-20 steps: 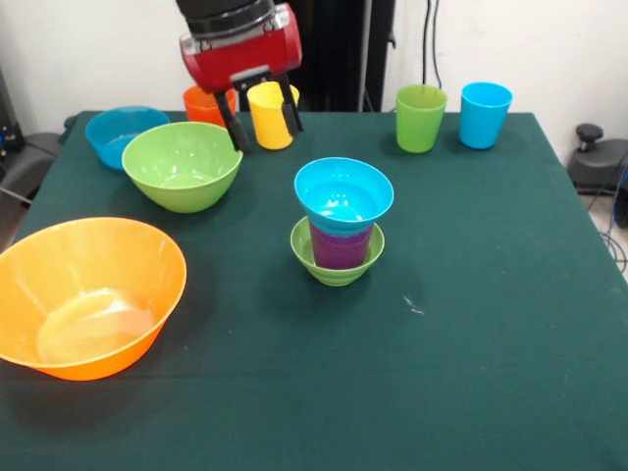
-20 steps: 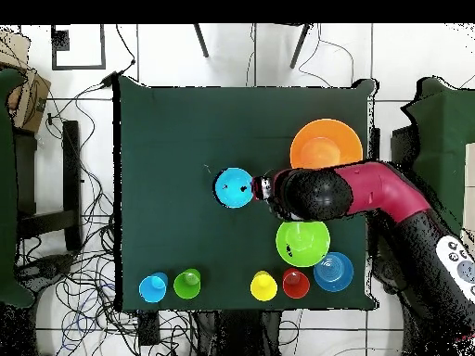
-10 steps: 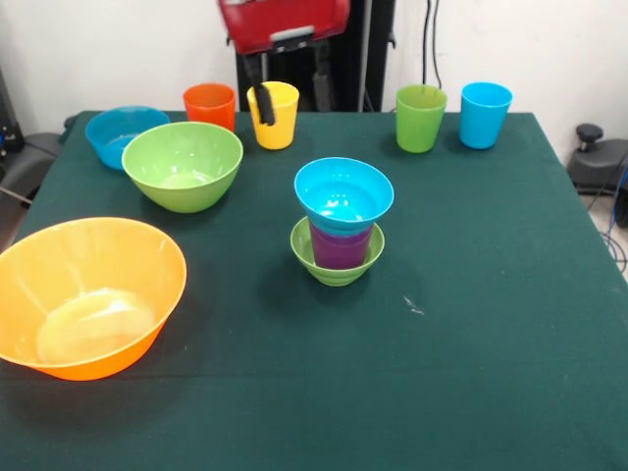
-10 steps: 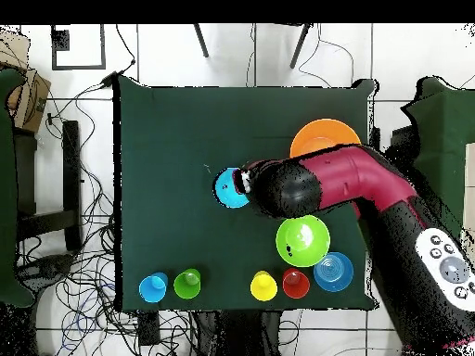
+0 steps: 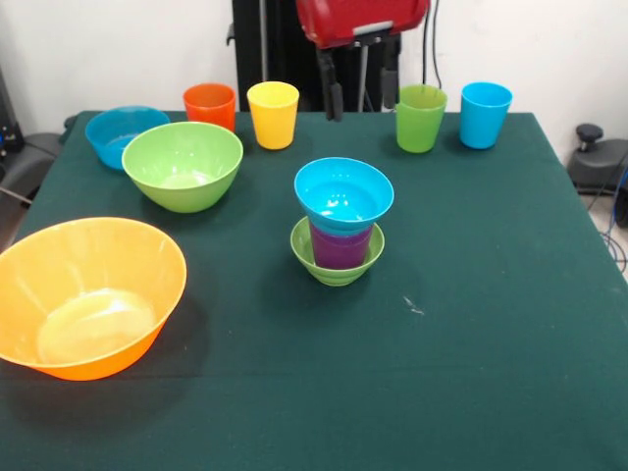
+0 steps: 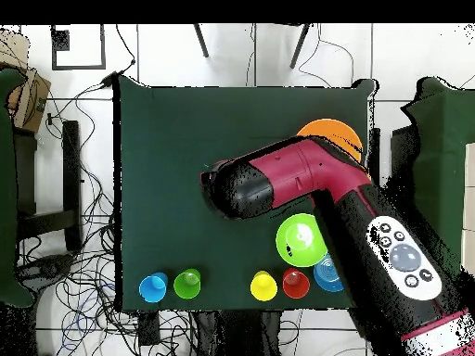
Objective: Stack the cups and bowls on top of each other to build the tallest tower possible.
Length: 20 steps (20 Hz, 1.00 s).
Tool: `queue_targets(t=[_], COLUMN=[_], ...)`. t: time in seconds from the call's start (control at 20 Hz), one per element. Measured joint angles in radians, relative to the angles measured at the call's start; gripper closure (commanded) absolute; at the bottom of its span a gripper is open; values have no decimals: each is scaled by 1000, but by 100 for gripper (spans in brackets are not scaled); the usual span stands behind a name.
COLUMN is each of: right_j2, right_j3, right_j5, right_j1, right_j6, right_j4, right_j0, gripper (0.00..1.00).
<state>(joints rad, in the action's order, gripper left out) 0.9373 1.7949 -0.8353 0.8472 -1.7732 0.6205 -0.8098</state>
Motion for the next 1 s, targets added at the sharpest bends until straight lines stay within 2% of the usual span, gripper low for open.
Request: queue_targets(t=[0.55, 1.0], right_j2=[-99, -196], right_j3=[18, 79], right_j5=[45, 64], right_j1=[34, 67], right_j6=[-2, -39], right_j4=[-1, -33], right_j0=[77, 157], gripper=[0, 0])
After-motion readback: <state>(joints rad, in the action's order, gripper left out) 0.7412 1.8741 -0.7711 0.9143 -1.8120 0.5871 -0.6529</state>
